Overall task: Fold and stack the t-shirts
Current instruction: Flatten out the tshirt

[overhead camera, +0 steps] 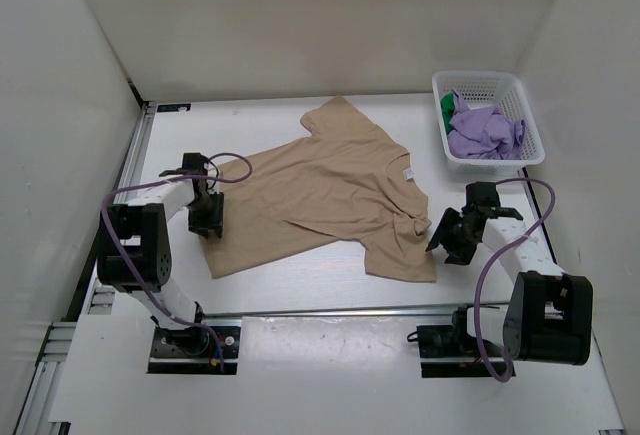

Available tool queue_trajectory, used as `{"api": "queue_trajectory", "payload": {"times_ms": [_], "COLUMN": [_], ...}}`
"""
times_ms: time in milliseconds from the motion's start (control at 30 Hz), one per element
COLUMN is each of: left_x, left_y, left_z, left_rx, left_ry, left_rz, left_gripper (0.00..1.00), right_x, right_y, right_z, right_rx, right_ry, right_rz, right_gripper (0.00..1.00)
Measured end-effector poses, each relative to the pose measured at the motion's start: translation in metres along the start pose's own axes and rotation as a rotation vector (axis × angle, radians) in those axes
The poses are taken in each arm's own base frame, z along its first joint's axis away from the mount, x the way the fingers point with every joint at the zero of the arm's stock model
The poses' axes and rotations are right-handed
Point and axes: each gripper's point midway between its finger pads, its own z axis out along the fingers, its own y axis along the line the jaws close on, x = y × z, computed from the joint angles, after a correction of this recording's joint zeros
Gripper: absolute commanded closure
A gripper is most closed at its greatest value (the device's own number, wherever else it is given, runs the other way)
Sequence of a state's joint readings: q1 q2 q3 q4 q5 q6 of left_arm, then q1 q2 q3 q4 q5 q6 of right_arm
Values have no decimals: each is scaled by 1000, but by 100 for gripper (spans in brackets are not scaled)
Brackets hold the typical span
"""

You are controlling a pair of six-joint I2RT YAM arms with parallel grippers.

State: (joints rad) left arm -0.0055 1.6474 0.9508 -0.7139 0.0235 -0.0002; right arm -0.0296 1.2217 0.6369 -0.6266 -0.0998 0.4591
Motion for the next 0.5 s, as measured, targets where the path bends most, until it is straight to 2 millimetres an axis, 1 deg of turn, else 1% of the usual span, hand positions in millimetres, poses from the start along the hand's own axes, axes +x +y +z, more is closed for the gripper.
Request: {"api": "queue_trajectory", "payload": {"times_ms": [33, 133, 400, 467, 500], "left_x": [0, 0, -2, -5, -5], "left_y": [0, 0, -3, -3, -4], "left_z": [0, 0, -3, -7, -8], "left_rx": [-2, 0, 11, 11, 12], "left_ry": [0, 0, -14, -30, -37], "left_rz": [0, 1, 5, 6, 7], "left_gripper": [56, 59, 59, 55, 55], "right_x": [0, 0, 0, 0, 0], "right_y": [0, 0, 0, 0, 0], "right_z": [0, 0, 0, 0, 0], "right_rx": [0, 0, 0, 0, 0], "right_ry": [0, 0, 0, 0, 0], "right_rz": [0, 0, 0, 0, 0], "right_gripper": [38, 38, 38, 38, 38]}}
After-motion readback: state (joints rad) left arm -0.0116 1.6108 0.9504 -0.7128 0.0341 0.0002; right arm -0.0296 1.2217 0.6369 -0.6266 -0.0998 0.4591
